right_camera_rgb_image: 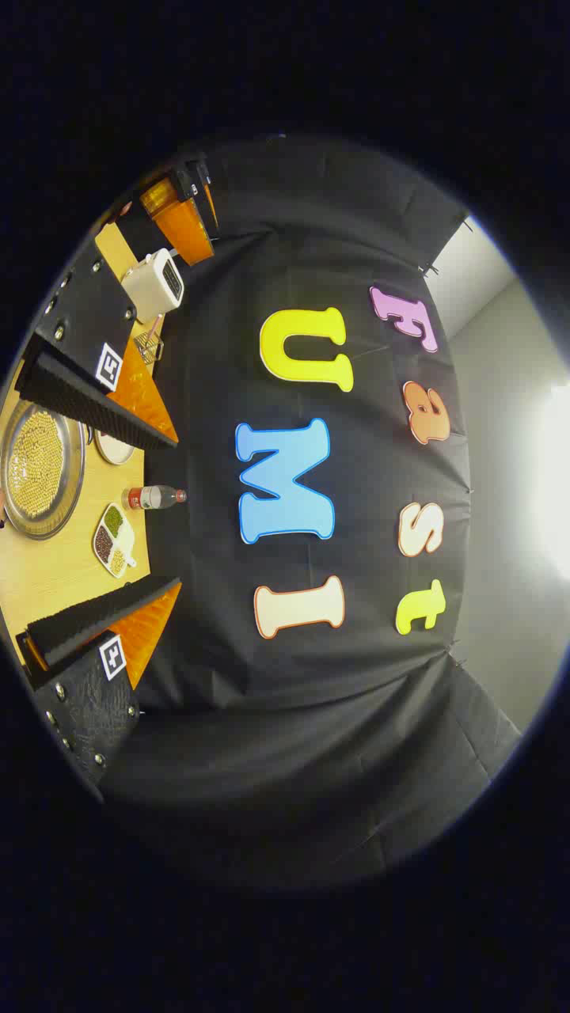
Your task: First push the handle of the pot to place it horizontally, then grasp the pot with both hands and set it on the induction cooktop.
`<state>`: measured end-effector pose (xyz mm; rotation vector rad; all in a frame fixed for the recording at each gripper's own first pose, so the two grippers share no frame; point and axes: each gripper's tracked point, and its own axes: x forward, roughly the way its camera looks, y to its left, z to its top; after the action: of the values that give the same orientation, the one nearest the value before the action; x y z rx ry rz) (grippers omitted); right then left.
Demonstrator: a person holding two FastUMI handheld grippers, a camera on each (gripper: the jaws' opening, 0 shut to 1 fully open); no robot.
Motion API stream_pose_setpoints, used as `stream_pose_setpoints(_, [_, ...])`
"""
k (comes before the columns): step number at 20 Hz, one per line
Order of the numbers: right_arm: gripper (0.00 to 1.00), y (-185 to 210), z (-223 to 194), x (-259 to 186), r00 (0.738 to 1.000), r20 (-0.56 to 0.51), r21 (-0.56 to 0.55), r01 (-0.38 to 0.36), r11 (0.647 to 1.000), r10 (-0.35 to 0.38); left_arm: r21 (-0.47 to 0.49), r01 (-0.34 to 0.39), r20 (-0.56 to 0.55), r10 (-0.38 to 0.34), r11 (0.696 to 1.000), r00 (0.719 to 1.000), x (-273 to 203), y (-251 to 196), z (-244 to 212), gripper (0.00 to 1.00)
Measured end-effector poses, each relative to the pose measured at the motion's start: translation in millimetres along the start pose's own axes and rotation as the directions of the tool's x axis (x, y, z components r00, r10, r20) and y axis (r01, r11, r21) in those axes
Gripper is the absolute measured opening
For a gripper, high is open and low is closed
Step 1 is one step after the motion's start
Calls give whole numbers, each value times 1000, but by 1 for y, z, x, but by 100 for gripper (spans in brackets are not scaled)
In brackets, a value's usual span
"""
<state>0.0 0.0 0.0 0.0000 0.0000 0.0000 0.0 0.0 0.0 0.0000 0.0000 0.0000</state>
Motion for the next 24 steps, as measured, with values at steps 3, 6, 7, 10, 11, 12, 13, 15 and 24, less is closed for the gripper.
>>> stream_pose_setpoints(3, [96, 3, 3, -4, 1000, 2, -8, 3, 1000, -3, 24, -10, 6, 10, 1000, 1000, -5, 2, 2, 97])
stream_pose_setpoints(6, [96, 7, 4, -9, 1000, 12, -14, 4, 1000, -4, 7, -11, 2, 11, 1000, 1000, -7, 4, 4, 95])
stream_pose_setpoints(7, [96, 9, 5, -9, 1000, 12, -16, 1, 1000, -1, 3, -18, 5, 18, 1000, 1000, -8, 6, 4, 95])
stream_pose_setpoints(10, [96, 14, 5, -11, 1000, 11, -26, -10, 1000, 10, 26, -33, 23, 33, 999, 999, -10, 7, 9, 95])
stream_pose_setpoints(11, [96, 15, 5, -11, 1000, 11, -29, -11, 1000, 11, 35, -36, 25, 35, 999, 999, -12, 6, 8, 97])
stream_pose_setpoints(12, [96, 16, 5, -11, 1000, 11, -29, -12, 1000, 12, 35, -38, 30, 37, 999, 999, -14, 5, 10, 99])
stream_pose_setpoints(13, [96, 17, 6, -12, 1000, 13, -25, -13, 1000, 14, 23, -34, 29, 33, 999, 999, -14, 2, 12, 98])
stream_pose_setpoints(15, [96, 17, 5, -12, 1000, 13, -27, -12, 1000, 12, 14, -29, 25, 29, 999, 999, -15, 0, 9, 97])
stream_pose_setpoints(24, [96, 20, -15, -13, 999, -36, -32, -35, 999, 34, 29, -28, -1, 28, 999, 1000, -15, 0, -1, 97])
